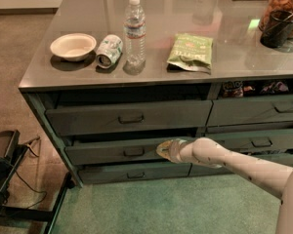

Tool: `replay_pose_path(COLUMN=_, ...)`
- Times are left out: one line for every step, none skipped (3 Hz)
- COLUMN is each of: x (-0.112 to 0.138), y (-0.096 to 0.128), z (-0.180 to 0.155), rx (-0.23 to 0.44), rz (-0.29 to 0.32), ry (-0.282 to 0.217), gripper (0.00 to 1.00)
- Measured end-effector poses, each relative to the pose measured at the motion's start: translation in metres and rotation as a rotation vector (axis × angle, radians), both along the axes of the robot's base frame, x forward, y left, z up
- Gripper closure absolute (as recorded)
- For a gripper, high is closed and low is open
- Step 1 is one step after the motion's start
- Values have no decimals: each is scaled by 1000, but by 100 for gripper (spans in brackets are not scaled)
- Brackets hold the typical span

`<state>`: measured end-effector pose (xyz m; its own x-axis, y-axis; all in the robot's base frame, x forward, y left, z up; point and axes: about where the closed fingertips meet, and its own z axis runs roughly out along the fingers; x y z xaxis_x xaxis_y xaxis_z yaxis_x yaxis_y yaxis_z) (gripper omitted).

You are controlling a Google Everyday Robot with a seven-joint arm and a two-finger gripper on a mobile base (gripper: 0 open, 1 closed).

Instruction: Close middle drawer

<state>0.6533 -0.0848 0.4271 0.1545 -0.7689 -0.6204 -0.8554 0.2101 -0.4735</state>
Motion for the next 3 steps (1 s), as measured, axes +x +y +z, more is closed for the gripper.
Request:
replay_pose_path(x=0, y=0, z=0, rx=0, rz=0, ry=0, gripper=100)
replay_pose_path(x=-19, y=4, z=13, rx=1, rz=52, ry=54, gripper=100)
replay_pose_path(x=-77, y=-1, z=48, rx=0, rz=128, ry=181, gripper=100)
